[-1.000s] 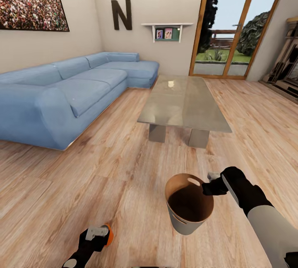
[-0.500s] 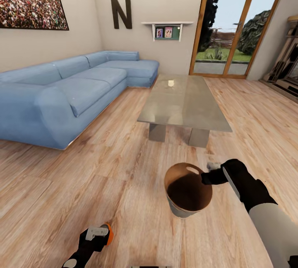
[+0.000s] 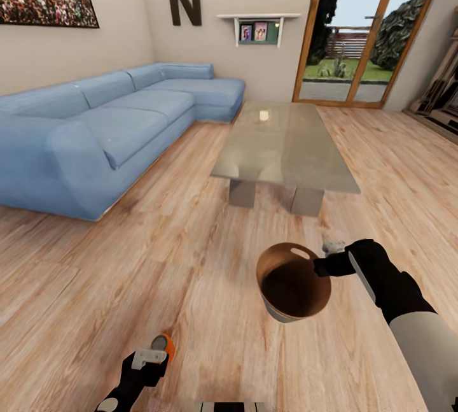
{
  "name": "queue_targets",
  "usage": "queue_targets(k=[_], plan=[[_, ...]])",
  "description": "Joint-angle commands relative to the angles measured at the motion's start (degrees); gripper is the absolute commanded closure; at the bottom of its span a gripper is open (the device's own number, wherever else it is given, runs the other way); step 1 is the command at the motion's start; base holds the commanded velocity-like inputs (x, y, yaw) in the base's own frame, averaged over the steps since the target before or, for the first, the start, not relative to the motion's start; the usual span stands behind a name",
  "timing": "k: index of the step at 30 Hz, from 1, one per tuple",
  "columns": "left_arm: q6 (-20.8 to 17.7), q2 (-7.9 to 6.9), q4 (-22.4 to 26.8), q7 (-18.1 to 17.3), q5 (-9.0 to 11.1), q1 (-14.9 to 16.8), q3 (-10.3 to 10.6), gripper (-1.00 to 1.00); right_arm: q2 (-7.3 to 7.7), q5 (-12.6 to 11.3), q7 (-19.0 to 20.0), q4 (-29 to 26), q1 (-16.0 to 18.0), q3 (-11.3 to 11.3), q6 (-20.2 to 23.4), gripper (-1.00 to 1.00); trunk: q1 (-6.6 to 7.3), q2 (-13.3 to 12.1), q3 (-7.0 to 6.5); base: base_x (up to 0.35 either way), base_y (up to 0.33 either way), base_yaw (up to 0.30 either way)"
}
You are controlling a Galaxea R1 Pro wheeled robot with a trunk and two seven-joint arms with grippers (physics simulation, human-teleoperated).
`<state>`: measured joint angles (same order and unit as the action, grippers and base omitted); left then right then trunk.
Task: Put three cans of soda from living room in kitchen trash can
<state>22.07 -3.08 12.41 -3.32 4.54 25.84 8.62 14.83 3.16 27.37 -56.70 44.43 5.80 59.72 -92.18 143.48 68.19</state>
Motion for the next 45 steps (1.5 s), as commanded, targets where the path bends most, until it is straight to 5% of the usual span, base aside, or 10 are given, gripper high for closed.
queue_targets(k=[1,40,45], plan=[[0.01,0.00,0.03,-0.01,-0.01,0.00,0.00,-1.00,0.04,-1.53,0.41,-0.04,-0.02,-0.02,0.28,1.00,0.01,0.01,0.08,0.000,0.000,0.000],[-0.01,0.09,0.06,-0.02,-0.05,0.00,-0.02,-1.00,0.13,-1.62,2.55,-0.69,-0.22,0.18,0.28,1.00,0.01,0.01,0.66,0.043,0.000,0.000],[-0.01,0.09,0.06,-0.02,-0.06,0.00,-0.08,-1.00,0.12,-1.68,2.60,-0.74,-0.22,0.18,0.28,1.00,-0.12,0.08,1.77,0.000,0.000,0.000]])
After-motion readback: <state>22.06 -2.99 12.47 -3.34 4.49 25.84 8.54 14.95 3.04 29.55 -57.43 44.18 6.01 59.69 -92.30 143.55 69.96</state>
